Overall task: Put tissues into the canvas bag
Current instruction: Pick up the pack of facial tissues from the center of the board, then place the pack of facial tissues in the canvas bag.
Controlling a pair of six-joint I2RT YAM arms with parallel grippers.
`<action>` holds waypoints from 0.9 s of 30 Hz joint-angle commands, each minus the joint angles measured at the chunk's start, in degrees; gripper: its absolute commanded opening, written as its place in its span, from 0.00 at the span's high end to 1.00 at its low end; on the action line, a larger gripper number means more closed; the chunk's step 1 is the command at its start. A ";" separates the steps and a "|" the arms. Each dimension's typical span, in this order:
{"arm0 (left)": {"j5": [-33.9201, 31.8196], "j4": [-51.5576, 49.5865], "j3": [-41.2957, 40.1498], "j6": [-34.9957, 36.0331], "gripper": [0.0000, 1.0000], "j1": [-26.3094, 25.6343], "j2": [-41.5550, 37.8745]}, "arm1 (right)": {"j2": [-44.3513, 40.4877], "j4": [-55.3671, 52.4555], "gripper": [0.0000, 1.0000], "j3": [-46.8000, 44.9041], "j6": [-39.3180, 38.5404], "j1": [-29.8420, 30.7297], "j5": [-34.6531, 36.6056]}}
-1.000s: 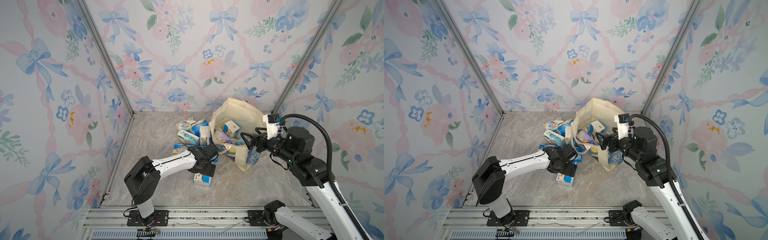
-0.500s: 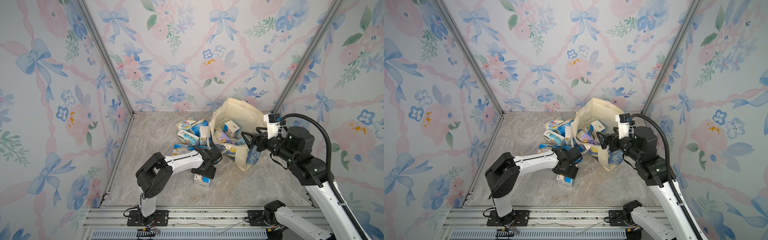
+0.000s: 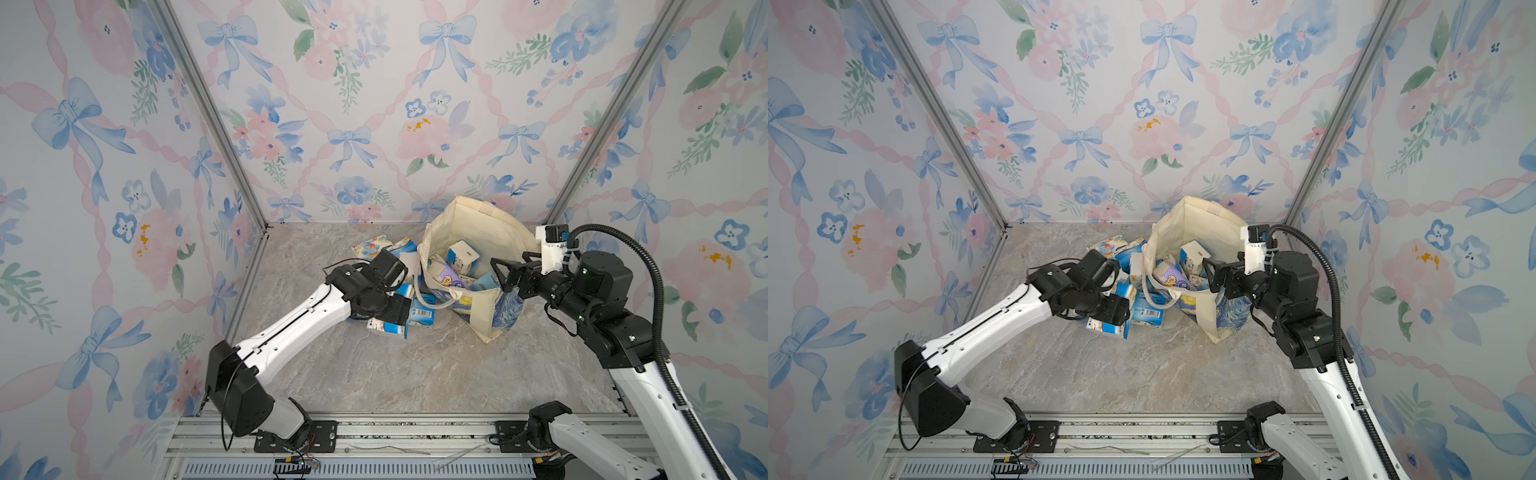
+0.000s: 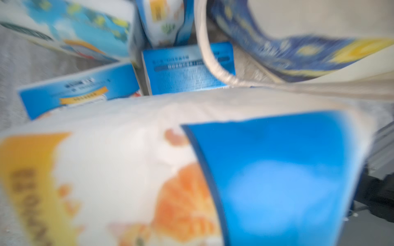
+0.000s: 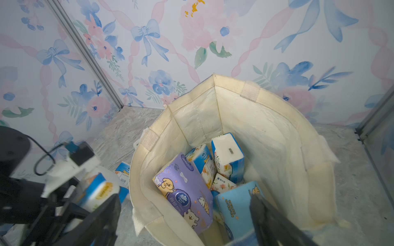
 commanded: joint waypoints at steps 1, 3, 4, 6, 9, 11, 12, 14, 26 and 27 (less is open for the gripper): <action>4.85 -1.53 7.95 4.77 0.15 1.93 -3.21 | 0.37 -0.45 0.05 0.15 -0.84 -1.23 6.44; 4.48 -1.32 14.56 6.59 0.15 1.75 -1.03 | 1.06 -0.57 0.05 0.43 -0.87 -1.95 7.71; 3.92 -0.56 18.38 7.72 0.16 1.45 0.55 | 1.35 -0.49 0.05 0.45 -0.69 -2.33 7.79; 2.41 2.50 24.10 9.96 0.16 0.60 3.84 | 1.55 0.27 0.05 0.17 -0.37 -2.74 7.55; 2.60 7.56 32.63 13.16 0.14 -0.49 11.19 | 1.76 1.56 0.05 -0.20 -0.25 -3.18 7.78; 3.10 7.96 39.60 15.00 0.14 -1.64 17.47 | 2.41 2.06 0.05 -0.20 -0.35 -4.17 8.82; 2.87 7.86 43.14 15.51 0.14 -2.17 20.59 | 2.87 2.24 0.05 -0.11 -0.22 -4.86 9.35; 3.81 7.84 49.84 16.32 0.13 -3.02 27.28 | 3.78 2.89 0.05 -0.02 -0.15 -6.58 10.35; 6.84 9.09 71.33 16.29 0.13 -5.08 51.91 | 16.17 4.26 0.10 4.34 2.46 -16.70 3.73; 7.35 9.39 71.33 16.20 0.14 -5.17 52.71 | 17.09 4.42 0.10 4.46 2.57 -16.91 3.61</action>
